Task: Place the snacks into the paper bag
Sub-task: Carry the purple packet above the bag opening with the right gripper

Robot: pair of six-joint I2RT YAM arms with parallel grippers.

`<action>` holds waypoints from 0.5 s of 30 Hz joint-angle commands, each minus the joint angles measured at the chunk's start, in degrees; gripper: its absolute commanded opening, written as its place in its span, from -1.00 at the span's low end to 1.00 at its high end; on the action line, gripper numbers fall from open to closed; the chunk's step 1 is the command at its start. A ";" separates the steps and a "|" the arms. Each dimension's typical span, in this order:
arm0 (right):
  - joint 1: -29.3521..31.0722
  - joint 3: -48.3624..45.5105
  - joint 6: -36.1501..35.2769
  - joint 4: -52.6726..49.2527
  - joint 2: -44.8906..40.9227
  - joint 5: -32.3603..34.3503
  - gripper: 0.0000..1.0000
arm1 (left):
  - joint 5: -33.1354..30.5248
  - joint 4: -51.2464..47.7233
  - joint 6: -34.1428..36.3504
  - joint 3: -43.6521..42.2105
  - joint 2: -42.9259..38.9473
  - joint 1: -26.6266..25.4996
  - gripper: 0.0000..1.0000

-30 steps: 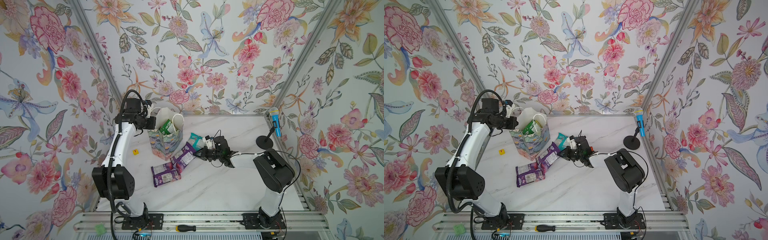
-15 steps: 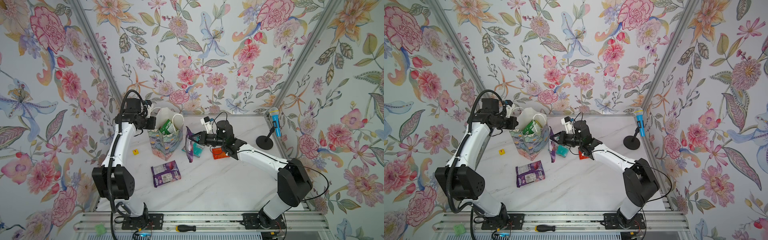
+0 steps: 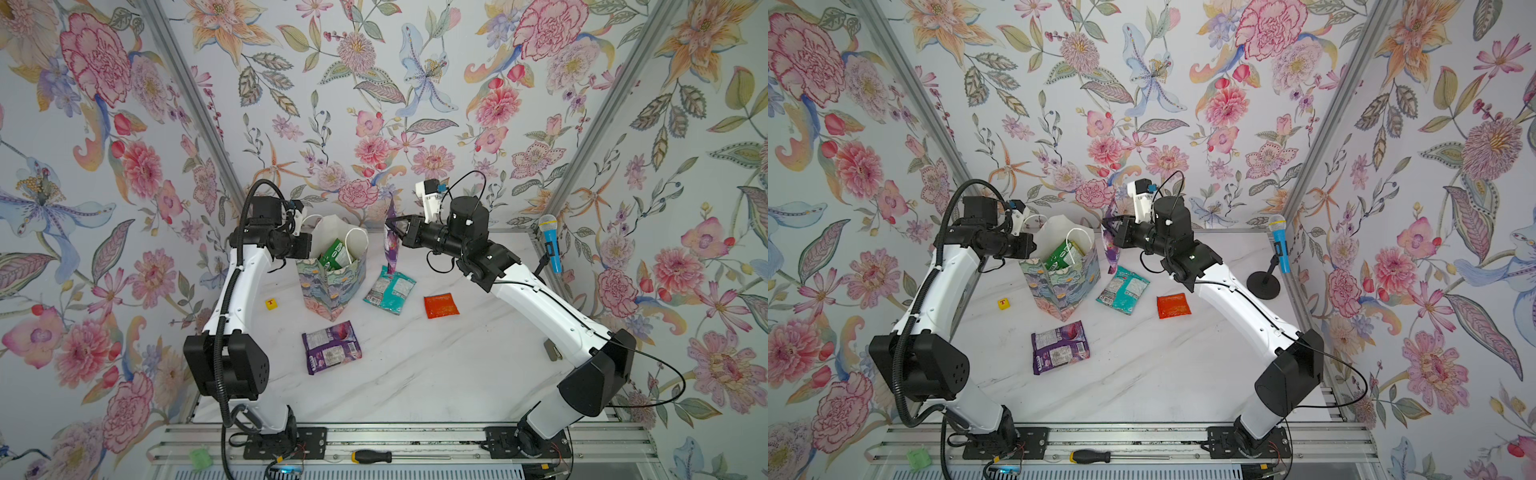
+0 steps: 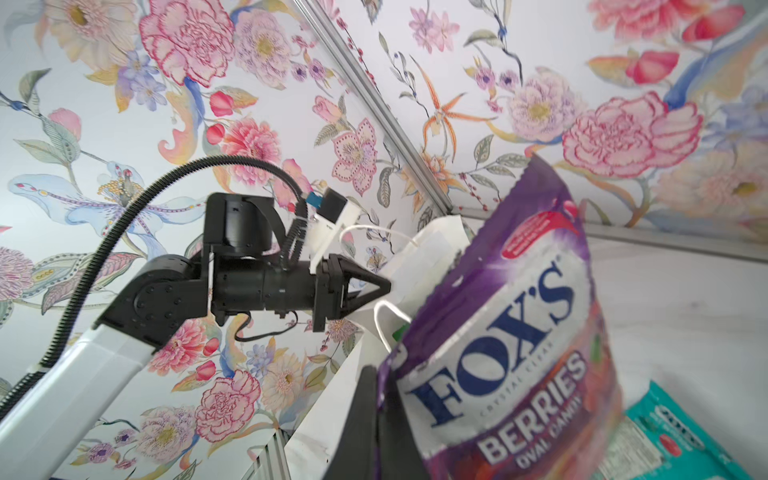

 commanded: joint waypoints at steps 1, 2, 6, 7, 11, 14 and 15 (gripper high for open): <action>-0.29 6.18 -4.49 -1.72 3.06 1.94 -1.00 | 1.42 0.33 -0.46 -0.61 -1.97 -0.56 -0.88; -0.30 7.97 -4.69 -2.25 3.91 1.93 -1.00 | 1.36 0.33 -0.37 -0.70 -2.01 -0.49 -0.88; -0.44 13.35 -6.08 -3.38 6.55 2.81 -1.00 | 1.57 0.41 -0.45 -0.72 -2.10 -0.49 -0.88; -0.51 14.49 -6.31 -3.69 7.26 2.95 -1.00 | 1.58 0.41 -0.45 -0.72 -2.06 -0.49 -0.88; -0.48 19.72 -6.58 -4.75 10.19 2.95 -1.00 | 1.72 0.41 -0.45 -0.60 -1.95 -0.51 -0.87; -0.51 24.04 -6.89 -5.67 12.76 3.04 -1.00 | 1.63 0.33 -0.47 -0.63 -2.01 -0.45 -0.88; -0.51 25.64 -7.07 -6.10 13.69 3.25 -1.00 | 1.53 0.34 -0.37 -0.70 -2.01 -0.49 -0.88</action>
